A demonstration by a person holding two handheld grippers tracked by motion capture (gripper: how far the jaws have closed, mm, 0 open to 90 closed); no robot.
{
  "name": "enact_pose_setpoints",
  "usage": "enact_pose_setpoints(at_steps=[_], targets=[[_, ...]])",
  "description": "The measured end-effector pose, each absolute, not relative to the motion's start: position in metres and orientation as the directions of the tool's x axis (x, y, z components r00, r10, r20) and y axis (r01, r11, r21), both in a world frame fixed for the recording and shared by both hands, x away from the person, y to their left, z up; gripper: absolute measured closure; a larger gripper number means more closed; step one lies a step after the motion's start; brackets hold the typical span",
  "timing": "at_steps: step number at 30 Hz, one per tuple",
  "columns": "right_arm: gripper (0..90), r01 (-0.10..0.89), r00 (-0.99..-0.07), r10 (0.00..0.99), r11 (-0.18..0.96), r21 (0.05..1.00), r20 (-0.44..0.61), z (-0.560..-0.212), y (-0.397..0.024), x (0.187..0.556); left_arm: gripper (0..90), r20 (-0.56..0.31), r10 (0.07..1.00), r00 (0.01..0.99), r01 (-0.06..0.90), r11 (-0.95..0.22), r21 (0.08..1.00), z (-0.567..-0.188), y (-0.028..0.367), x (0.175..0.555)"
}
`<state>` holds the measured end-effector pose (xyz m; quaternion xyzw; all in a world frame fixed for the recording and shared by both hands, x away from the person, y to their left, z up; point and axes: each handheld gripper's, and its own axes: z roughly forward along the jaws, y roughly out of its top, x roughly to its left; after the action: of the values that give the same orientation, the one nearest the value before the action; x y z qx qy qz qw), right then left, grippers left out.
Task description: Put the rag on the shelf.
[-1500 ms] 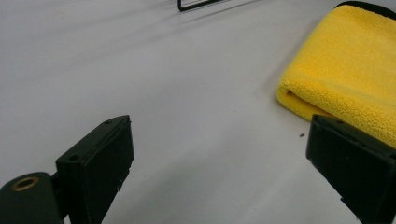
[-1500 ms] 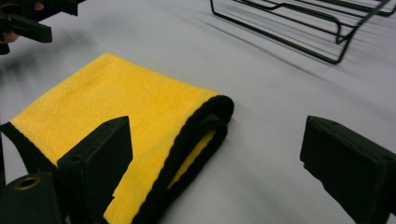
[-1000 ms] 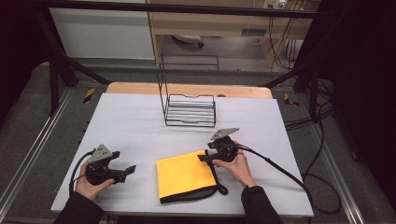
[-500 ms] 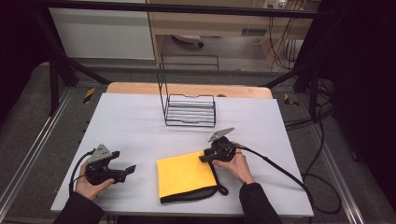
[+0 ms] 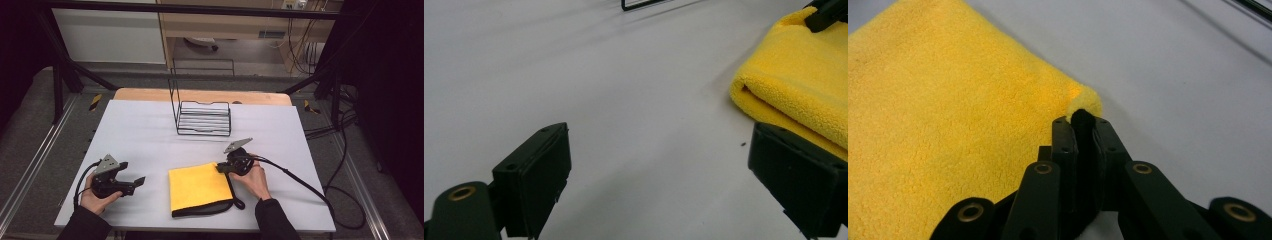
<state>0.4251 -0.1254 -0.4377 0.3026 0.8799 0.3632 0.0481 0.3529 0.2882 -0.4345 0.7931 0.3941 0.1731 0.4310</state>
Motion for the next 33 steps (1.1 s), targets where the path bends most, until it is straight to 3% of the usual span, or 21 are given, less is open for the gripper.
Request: enact_pose_setpoints(at_steps=[12, 16, 18, 21, 33], targets=[[82.3, 0.529, -0.740, 0.664, 0.476, 0.702, 0.107, -0.437, -0.134, 0.412, 9.9, -0.061, 0.766, 0.639, 0.480, -0.335, 0.811, -0.428, 0.268, 0.345], [62.2, 0.494, -0.755, 0.646, 0.450, 0.744, 0.111, -0.430, -0.136, 0.411, 9.7, -0.050, 0.758, 0.650, 0.477, -0.355, 0.804, -0.427, 0.256, 0.344], [46.2, 0.453, -0.772, 0.626, 0.415, 0.789, 0.114, -0.422, -0.136, 0.410, 9.5, -0.050, 0.759, 0.649, 0.481, -0.359, 0.800, -0.429, 0.254, 0.345], [38.0, 0.415, -0.786, 0.611, 0.413, 0.810, 0.092, -0.413, -0.126, 0.413, 9.3, -0.053, 0.766, 0.640, 0.491, -0.356, 0.795, -0.430, 0.254, 0.347], [48.7, 0.389, -0.877, 0.474, 0.601, 0.698, 0.081, -0.440, -0.051, 0.436, 9.2, -0.045, 0.776, 0.629, 0.493, -0.354, 0.795, -0.431, 0.262, 0.349]])
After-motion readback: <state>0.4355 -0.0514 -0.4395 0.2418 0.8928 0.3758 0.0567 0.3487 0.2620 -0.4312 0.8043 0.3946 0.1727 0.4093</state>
